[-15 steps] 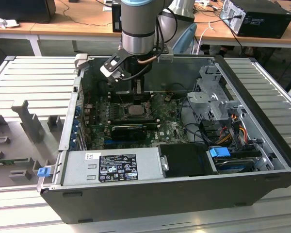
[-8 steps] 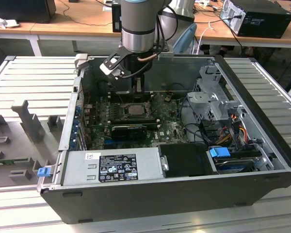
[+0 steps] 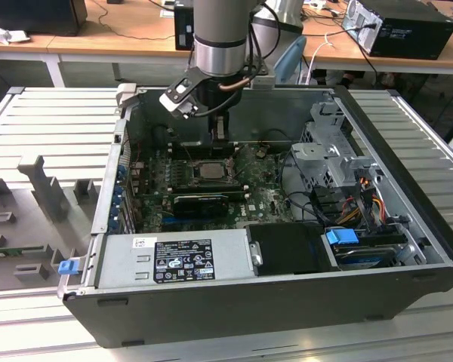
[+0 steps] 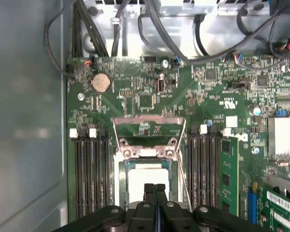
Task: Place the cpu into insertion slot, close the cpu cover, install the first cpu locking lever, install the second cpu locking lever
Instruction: 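Close the cpu cover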
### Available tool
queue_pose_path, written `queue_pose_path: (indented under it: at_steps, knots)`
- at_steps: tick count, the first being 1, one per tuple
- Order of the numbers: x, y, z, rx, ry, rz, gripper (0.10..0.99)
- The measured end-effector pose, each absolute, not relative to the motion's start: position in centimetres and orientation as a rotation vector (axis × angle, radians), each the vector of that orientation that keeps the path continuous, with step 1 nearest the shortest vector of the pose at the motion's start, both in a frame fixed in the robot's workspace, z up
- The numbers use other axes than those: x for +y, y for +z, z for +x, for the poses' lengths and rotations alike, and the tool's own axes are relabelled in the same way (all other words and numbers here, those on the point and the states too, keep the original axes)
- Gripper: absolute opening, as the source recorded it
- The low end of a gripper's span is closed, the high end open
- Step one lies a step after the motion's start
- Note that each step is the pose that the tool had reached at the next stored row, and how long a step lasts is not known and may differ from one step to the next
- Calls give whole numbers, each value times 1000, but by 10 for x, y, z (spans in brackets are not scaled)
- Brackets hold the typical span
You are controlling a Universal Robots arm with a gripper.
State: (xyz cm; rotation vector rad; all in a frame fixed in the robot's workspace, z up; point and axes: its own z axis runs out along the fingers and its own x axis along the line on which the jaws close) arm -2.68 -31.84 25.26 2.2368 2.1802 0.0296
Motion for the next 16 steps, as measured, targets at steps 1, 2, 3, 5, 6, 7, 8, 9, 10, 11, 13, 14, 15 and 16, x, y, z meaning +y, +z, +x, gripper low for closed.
queue_pose_path:
  at_steps: [1, 2, 3, 5, 6, 7, 8, 9, 10, 11, 13, 14, 15, 16]
  knots:
    - [-319, 253, -25, 2180, 29, 2237, 106]
    - [-319, 253, -25, 2180, 29, 2237, 106]
    - [-319, 253, -24, 2180, 29, 2237, 106]
    - [-319, 253, -23, 2180, 29, 2237, 106]
    - [-319, 253, -23, 2180, 29, 2237, 106]
    - [-319, 253, -23, 2180, 29, 2237, 106]
    - [-319, 253, -23, 2180, 29, 2237, 106]
    - [-319, 253, -23, 2180, 29, 2237, 106]
    - [-319, 253, -23, 2180, 29, 2237, 106]
    - [-319, 253, -23, 2180, 29, 2237, 106]
    - [-319, 257, -23, 2180, 29, 2237, 106]
    - [-319, 261, -23, 2180, 29, 2237, 106]
    - [-319, 262, -22, 2181, 30, 2237, 106]
    - [-319, 262, -19, 2181, 29, 2237, 106]
